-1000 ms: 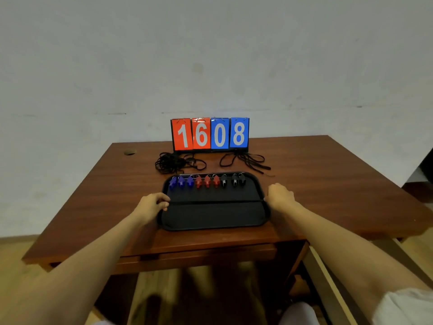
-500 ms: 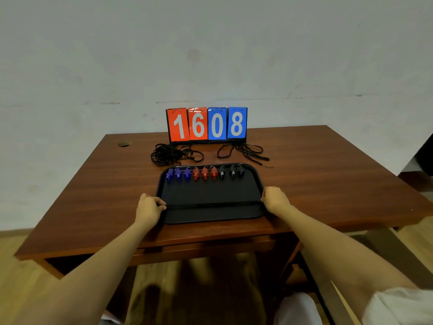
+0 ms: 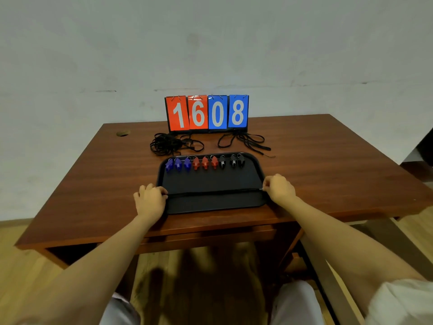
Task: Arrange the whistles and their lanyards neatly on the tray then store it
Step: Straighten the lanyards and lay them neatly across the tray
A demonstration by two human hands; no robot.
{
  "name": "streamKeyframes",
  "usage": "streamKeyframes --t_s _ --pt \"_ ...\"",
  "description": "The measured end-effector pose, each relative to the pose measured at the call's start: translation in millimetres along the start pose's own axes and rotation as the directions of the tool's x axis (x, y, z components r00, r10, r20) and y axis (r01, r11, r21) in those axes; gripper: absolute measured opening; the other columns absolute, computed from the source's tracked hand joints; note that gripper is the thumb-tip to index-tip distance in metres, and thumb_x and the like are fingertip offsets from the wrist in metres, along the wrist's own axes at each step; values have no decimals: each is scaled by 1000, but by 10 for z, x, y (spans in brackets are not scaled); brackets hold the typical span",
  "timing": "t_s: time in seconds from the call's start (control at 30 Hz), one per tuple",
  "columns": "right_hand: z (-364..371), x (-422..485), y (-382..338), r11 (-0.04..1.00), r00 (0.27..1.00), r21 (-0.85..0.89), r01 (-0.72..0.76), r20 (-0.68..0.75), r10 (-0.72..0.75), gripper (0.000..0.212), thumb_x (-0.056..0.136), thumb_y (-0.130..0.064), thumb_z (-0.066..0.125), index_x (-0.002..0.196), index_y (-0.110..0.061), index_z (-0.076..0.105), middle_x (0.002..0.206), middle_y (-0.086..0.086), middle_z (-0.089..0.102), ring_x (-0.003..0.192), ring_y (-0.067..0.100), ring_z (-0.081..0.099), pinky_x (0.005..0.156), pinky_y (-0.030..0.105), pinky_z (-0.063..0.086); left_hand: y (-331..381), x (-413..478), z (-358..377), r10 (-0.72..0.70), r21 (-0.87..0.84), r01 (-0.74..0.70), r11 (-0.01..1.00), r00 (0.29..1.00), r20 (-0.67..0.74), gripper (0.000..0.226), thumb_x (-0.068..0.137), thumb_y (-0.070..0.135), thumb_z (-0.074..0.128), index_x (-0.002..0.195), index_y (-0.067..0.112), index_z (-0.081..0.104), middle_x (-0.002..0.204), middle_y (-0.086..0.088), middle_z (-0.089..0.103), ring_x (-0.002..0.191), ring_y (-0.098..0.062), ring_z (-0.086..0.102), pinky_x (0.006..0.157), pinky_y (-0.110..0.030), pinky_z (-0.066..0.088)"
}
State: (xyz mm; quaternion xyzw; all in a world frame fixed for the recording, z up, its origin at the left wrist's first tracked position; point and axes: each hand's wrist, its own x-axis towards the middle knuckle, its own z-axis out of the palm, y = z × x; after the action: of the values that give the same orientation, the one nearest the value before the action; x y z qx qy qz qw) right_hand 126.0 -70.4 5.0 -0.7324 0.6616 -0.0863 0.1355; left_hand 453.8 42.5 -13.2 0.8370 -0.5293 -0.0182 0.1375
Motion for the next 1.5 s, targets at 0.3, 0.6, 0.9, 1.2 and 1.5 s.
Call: streamKeyframes --t_s 0.3,0.6,0.9,1.2,1.5 --pt "94 34 -13 955 987 -265 134 -51 -153 26 94 -15 51 120 -18 56 133 12 43 133 34 29 110 51 24 21 -143 73 218 262 -202 944 975 -32 39 92 15 51 130 14 54 144 -14 37 138 -35 22 112 -52 11" --pt "156 -19 -161 816 937 -481 320 30 -349 42 92 -1 46 131 -15 50 127 8 53 124 29 39 104 41 30 463 -108 145 336 226 -338 914 941 47 37 98 21 41 135 19 49 136 -3 51 130 -24 38 111 -39 20" --pt "183 4 -5 846 920 -394 358 -7 -393 40 90 3 42 123 -18 54 121 5 57 118 28 44 104 41 27 333 -79 167 299 235 -297 925 954 30 34 95 12 46 124 25 60 123 0 60 120 -22 48 114 -38 17" --pt "220 -8 -28 843 883 -296 450 5 -470 31 94 -14 44 122 -18 56 122 4 56 120 26 45 105 39 29 578 -135 256 395 78 -391 917 917 -53 33 91 17 53 123 17 60 122 -3 58 120 -24 48 109 -39 23" --pt "46 155 -45 849 864 -194 492 -16 -504 30 97 -26 44 123 -19 57 125 3 57 124 23 44 110 41 25 1081 -17 292 478 -7 -478 878 878 -2 37 93 18 46 129 19 53 130 0 53 124 -19 45 110 -35 20"
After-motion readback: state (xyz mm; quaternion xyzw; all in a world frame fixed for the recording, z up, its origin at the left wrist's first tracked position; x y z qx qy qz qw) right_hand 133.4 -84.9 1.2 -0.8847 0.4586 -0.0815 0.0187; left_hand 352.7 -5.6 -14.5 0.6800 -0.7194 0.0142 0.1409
